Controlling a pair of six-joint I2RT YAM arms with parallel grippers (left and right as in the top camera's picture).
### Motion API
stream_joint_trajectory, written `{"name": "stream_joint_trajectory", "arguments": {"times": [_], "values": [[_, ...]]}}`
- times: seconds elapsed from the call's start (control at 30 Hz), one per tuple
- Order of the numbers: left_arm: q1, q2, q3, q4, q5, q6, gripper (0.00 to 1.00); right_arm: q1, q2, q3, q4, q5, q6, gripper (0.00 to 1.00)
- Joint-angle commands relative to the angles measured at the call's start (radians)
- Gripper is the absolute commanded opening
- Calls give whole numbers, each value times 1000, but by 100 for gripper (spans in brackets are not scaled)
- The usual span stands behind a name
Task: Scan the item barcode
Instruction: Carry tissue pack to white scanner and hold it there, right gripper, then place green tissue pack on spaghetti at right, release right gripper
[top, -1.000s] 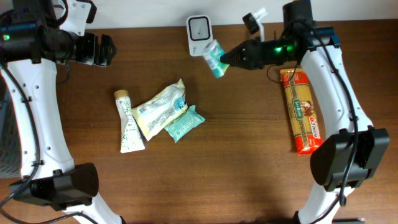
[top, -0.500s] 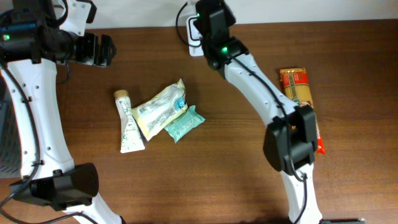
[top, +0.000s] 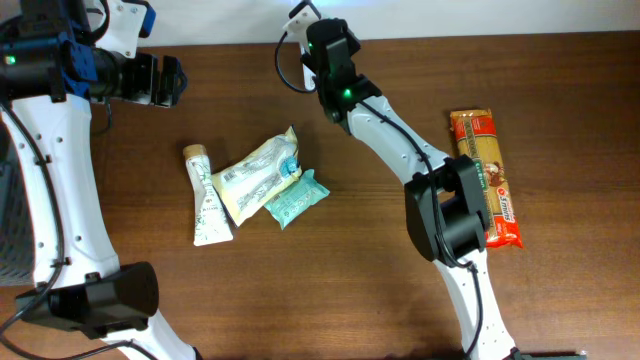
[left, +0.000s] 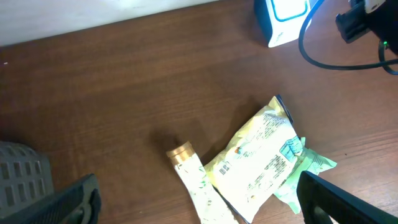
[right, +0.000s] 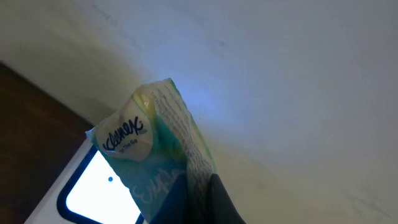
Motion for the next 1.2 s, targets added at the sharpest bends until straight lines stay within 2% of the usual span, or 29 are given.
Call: {"name": "stream_joint_trajectory", "arguments": {"times": [0.0,0.3,0.43,0.5,0.57,0.63,0.73,0.77,0.83,0.9,0.97,1.0,1.03,1.07,1.17], "values": [[2,-2,0,2,5,15,99,0,26,6,4,-32,4,4],[2,-2,0,2,5,15,99,-38,67,3,34,-72,4,4],[2,-2,0,2,5,15,99,-25,-45,5,39,-95,9,4],[2,-2,0,2,5,15,99,-23,-204,5,-183,-170,185,4],[2,-2,0,2,5,16,99,-60,-399,5,-575,-370,500,4],[2,-2,0,2,5,15,99,-122,-507,5,-947,-397,735,4],[2,-2,0,2,5,15,99,-299,-496,-21,-1324,-397,750,4],[2,-2,0,2,5,16,99,-350,-475,-60,-1374,-397,750,4],[2,-2,0,2,5,16,99,-458,-439,-193,-1366,-397,773,4],[2,-2,0,2,5,16,99,-579,-433,-356,-1263,-436,795,4],[2,-2,0,2,5,15,99,-660,-433,-412,-1201,-447,795,6],[2,-2,0,2,5,15,99,-683,-433,-412,-1193,-474,785,27],[2,-2,0,2,5,15,99,-694,-433,-412,-1188,-534,704,69],[2,-2,0,2,5,15,99,-694,-433,-412,-1191,-543,684,93],[2,-2,0,2,5,16,99,-671,-433,-295,-1304,-755,570,99]]}}
